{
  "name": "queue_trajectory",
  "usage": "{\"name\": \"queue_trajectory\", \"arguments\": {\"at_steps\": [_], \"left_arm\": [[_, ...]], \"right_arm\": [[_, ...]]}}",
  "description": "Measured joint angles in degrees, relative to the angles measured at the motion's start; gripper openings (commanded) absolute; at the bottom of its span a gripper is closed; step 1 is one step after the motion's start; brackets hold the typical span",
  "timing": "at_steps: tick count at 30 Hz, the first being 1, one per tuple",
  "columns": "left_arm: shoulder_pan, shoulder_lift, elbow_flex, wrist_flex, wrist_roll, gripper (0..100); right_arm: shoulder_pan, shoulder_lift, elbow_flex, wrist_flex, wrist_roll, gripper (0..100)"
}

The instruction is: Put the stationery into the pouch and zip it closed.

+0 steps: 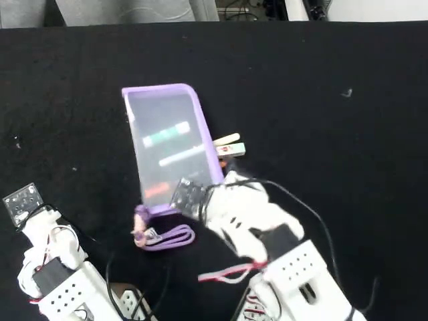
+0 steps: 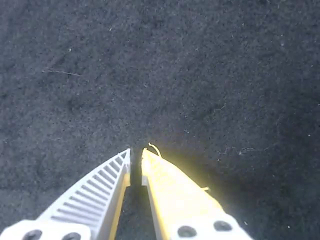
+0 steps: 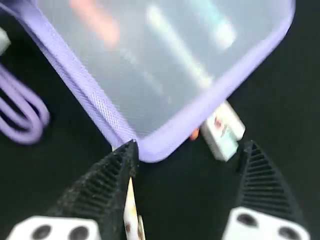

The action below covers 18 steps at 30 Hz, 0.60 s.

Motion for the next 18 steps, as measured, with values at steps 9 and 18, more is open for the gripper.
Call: {"name": "queue_trajectory", "arguments": {"at_steps": [9,18], "left_arm": [[-0.35,0.0,0.0,0.0,0.0,5],[-0.35,0.0,0.0,0.0,0.0,5]], "right_arm": [[-21.98,-9.32,0.0,4.57,-8.7,31.5],[-24.26,0.79,0.0,-2.29,-12.48,31.5]]}}
